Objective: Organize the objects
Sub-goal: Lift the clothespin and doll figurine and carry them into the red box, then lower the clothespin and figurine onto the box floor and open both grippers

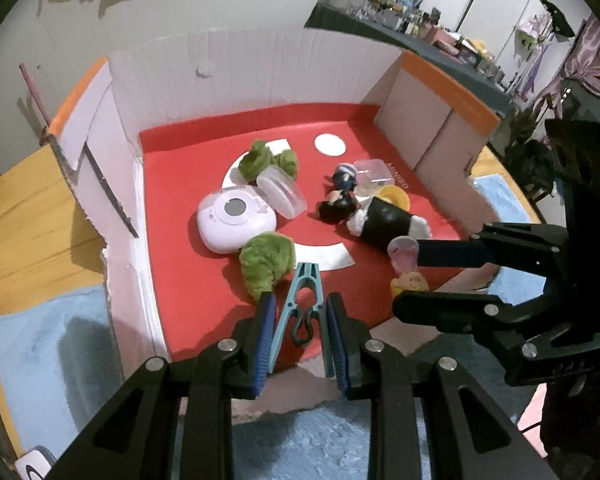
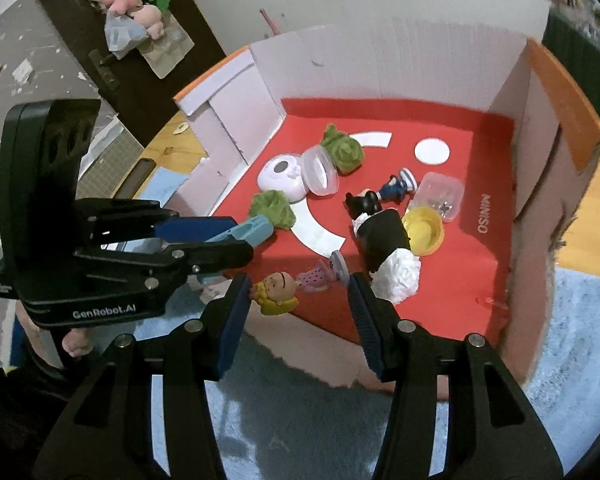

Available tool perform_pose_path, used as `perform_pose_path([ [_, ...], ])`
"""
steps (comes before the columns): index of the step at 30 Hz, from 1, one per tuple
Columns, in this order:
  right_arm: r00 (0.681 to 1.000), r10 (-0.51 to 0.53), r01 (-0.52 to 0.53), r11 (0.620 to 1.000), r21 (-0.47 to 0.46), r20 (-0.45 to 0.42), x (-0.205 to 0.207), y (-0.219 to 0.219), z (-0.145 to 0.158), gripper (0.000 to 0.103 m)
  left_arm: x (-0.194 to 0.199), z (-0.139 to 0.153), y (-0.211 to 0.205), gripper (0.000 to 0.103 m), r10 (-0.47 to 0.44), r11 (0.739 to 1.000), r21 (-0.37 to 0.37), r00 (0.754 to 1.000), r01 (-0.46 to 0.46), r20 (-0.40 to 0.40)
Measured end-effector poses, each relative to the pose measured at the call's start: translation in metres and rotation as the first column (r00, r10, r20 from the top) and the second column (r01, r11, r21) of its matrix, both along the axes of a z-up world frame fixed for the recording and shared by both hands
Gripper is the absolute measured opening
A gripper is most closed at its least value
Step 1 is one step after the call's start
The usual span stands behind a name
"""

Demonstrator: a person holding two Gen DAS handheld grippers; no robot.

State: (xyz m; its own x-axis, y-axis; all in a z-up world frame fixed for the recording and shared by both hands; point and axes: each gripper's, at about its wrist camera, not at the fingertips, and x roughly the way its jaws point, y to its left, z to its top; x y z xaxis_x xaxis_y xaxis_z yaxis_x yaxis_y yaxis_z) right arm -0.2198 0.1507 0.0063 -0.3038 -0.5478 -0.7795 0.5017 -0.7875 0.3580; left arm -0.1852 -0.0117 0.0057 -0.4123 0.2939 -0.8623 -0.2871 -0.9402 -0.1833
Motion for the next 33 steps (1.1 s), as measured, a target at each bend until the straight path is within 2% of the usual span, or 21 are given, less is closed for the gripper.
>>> perform_pose_path([
  [5, 0.999, -0.018, 0.017, 1.000, 0.023, 0.042, -0.014, 0.001, -0.011, 0.048, -0.007, -0.004, 0.002, 0.027, 0.009, 1.000, -0.026, 1.000, -0.008, 0.007],
  [14, 0.992, -0.078, 0.097, 0.975, 0.199, -0.099, -0.010, -0.002, -0.012, 0.048, -0.005, -0.007, 0.014, 0.027, 0.058, 0.994, -0.085, 0.996, -0.063, -0.062],
  [17, 0.989, -0.088, 0.113, 0.966, 0.231, -0.116, -0.010, -0.003, -0.014, 0.049, -0.002, -0.009, 0.016, 0.027, 0.090, 0.993, -0.074, 0.993, -0.096, -0.082],
  [30, 0.985, -0.111, 0.139, 0.963, 0.229, -0.130, -0.006, 0.000, -0.016, 0.049, -0.003, -0.015, 0.017, 0.027, 0.137, 0.989, -0.047, 0.985, -0.143, -0.105],
  [33, 0.985, -0.108, 0.137, 0.965, 0.225, -0.135, -0.004, -0.001, -0.014, 0.055, -0.003, -0.016, 0.018, 0.029, 0.141, 0.988, -0.051, 0.984, -0.147, -0.108],
])
